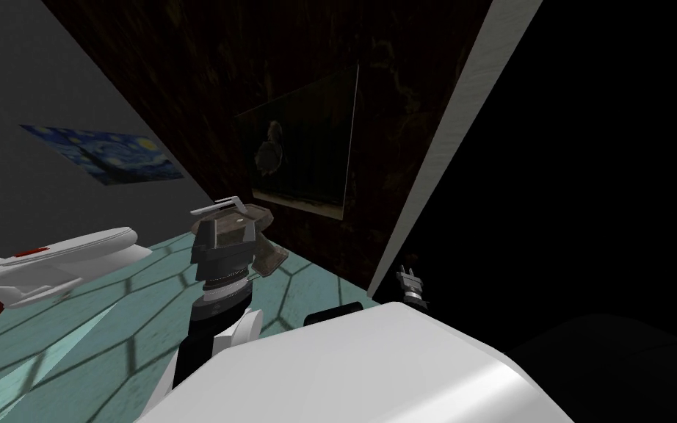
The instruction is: Pull the door open
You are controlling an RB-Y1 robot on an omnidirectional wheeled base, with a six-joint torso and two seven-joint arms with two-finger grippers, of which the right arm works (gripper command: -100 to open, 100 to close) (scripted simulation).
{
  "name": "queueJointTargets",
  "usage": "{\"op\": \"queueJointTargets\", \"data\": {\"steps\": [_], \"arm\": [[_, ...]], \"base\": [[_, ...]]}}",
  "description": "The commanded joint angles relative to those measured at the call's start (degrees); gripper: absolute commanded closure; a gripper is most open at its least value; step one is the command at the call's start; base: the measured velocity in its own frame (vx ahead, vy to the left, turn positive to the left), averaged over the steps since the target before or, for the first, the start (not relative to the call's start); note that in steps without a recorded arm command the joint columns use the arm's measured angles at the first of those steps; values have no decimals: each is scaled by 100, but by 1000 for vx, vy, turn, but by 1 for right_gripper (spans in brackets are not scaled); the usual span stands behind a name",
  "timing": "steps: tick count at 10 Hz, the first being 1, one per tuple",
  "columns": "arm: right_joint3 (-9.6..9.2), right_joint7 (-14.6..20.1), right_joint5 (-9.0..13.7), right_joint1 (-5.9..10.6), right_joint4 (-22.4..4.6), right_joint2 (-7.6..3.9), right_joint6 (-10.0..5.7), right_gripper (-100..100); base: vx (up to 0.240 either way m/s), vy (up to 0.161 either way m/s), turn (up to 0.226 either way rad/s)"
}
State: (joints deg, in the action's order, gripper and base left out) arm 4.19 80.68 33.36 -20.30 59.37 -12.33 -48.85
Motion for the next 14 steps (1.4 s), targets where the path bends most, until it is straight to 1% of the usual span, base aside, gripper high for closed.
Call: {"op": "queueJointTargets", "data": {"steps": [1,2,3,6,7,8,10,13,14], "arm": [[-141,110,-65,-31,-27,-30,-16,100],[-205,181,-97,-58,-20,-81,-31,100],[-299,287,-145,-97,-11,-155,-54,100],[-486,497,-240,-175,8,-304,-101,100],[-421,454,-209,-144,-7,-297,-93,100],[-544,542,-288,-194,7,-344,-130,100],[-662,630,-371,-244,30,-406,-182,100],[-913,818,-546,-351,81,-538,-294,100],[-962,854,-580,-372,91,-564,-316,100]], "base": [[-190,62,59],[-201,58,60],[-213,31,77],[-228,-6,100],[-98,-7,26],[-134,1,50],[-224,-8,76],[-241,-8,77],[-250,19,53]]}}
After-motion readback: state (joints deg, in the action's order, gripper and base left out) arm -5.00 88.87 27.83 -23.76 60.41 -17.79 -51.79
